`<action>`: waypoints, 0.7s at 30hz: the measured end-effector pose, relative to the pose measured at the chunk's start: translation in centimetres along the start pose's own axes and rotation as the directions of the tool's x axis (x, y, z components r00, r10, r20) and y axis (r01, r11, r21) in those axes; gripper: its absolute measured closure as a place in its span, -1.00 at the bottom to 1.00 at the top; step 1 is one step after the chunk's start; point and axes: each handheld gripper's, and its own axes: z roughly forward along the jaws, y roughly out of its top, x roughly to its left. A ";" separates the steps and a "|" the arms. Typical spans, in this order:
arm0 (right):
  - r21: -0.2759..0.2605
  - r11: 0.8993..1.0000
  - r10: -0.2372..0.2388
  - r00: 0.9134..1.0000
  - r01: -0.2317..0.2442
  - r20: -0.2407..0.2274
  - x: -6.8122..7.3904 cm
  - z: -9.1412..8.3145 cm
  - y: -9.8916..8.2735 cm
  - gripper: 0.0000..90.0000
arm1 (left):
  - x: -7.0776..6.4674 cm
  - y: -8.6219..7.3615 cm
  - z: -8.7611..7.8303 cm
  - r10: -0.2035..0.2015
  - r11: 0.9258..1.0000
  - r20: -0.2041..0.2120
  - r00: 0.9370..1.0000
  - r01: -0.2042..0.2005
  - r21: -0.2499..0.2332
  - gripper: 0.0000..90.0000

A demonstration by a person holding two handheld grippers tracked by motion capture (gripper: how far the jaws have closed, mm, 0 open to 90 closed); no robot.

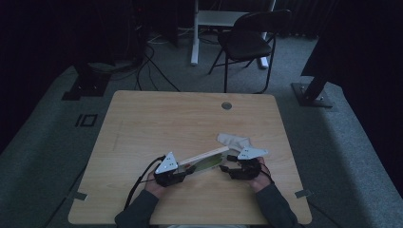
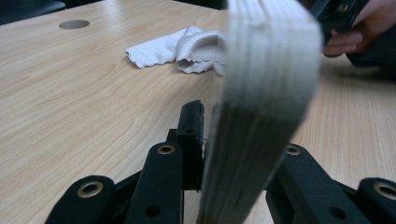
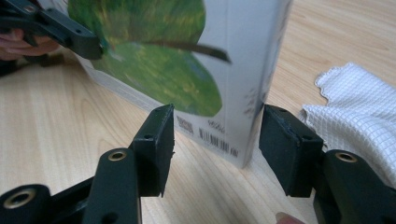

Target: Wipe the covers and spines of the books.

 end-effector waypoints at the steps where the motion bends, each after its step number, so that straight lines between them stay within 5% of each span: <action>1: 0.002 1.000 0.004 1.000 -0.004 0.003 0.0 0.1 0.0 0.00 | 0.0 0.0 0.1 0.003 1.000 -0.007 1.000 -0.003 -0.003 0.64; 10: 0.018 0.999 0.047 0.999 -0.047 0.010 -0.3 0.7 -0.2 0.14 | -0.1 -0.1 1.7 -0.047 0.998 0.016 0.999 0.048 -0.050 0.56; 21: 0.023 0.999 0.033 0.998 -0.032 -0.044 0.6 1.4 0.0 0.21 | -0.4 1.4 0.2 -0.092 0.989 0.056 0.994 0.098 -0.107 0.73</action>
